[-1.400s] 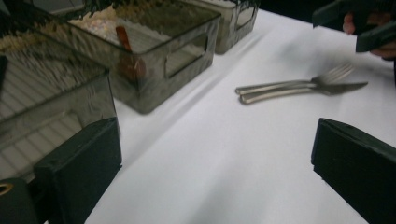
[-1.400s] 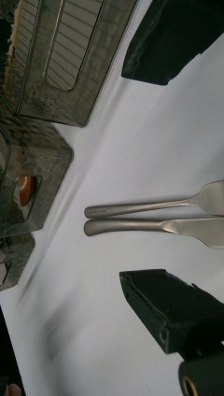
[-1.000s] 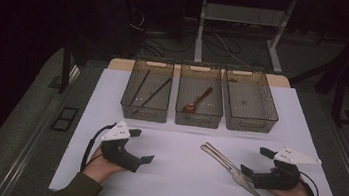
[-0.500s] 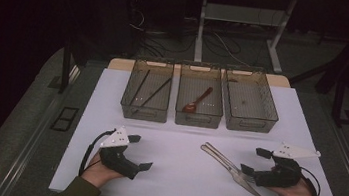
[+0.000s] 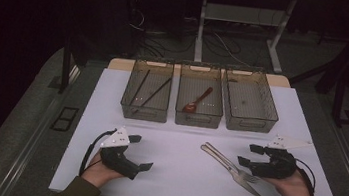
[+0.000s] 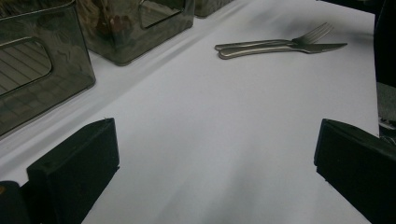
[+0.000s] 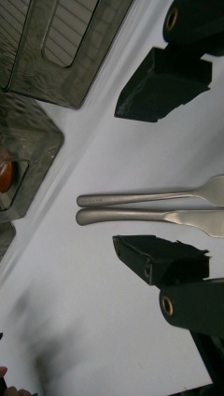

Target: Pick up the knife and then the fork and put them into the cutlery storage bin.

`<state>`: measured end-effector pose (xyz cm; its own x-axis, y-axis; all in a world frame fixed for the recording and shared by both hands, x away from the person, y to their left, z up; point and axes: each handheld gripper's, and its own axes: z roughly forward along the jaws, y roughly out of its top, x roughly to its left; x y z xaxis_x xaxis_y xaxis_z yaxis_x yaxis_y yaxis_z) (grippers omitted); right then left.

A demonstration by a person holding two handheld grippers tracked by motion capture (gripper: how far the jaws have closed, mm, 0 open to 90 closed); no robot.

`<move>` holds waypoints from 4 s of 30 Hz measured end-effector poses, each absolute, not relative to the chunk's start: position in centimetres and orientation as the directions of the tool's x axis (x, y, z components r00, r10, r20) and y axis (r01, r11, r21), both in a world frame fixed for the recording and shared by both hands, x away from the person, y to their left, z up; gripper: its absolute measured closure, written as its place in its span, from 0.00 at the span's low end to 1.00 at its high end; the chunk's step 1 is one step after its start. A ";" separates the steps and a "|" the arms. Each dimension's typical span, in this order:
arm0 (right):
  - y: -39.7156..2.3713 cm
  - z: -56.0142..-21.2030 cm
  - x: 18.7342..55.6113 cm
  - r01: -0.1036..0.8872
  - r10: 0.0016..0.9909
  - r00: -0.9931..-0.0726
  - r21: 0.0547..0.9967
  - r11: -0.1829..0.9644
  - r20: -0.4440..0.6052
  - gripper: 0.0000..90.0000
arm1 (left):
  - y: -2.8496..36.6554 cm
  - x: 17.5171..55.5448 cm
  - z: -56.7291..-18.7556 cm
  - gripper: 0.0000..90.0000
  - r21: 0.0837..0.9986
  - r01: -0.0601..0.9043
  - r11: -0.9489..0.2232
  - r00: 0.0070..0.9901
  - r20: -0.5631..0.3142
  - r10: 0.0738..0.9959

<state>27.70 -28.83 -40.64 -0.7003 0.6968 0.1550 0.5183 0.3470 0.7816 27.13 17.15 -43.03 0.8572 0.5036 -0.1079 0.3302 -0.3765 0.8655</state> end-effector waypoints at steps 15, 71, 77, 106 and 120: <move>-27.5 -39.9 29.1 0.526 0.672 -0.719 0.771 0.360 0.177 0.46 | 16.9 27.0 -43.1 0.00 0.865 0.328 -0.380 0.858 -0.104 0.502; -23.0 -41.2 32.6 0.598 0.612 -0.784 0.392 0.699 0.105 0.76 | 16.8 27.0 -43.2 0.00 0.863 0.327 -0.386 0.864 -0.107 0.492; -22.6 -41.6 32.6 0.584 0.591 -0.802 0.333 0.741 0.091 0.80 | 16.8 27.0 -43.2 0.00 0.863 0.324 -0.388 0.865 -0.105 0.490; -21.1 -42.1 32.7 0.588 0.599 -0.801 0.217 0.779 0.021 0.94 | 16.8 27.0 -43.3 0.00 0.861 0.317 -0.397 0.871 -0.099 0.482; -23.9 -41.5 33.0 0.624 0.623 -0.772 0.333 0.707 0.123 0.94 | 16.9 27.0 -43.2 0.00 0.866 0.313 -0.391 0.871 -0.099 0.480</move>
<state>32.96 -23.90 -41.51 -0.7723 0.6233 0.1227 0.6237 0.7072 0.3331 27.00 16.89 -43.21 0.8715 0.4804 -0.0987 0.3134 -0.3908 0.8655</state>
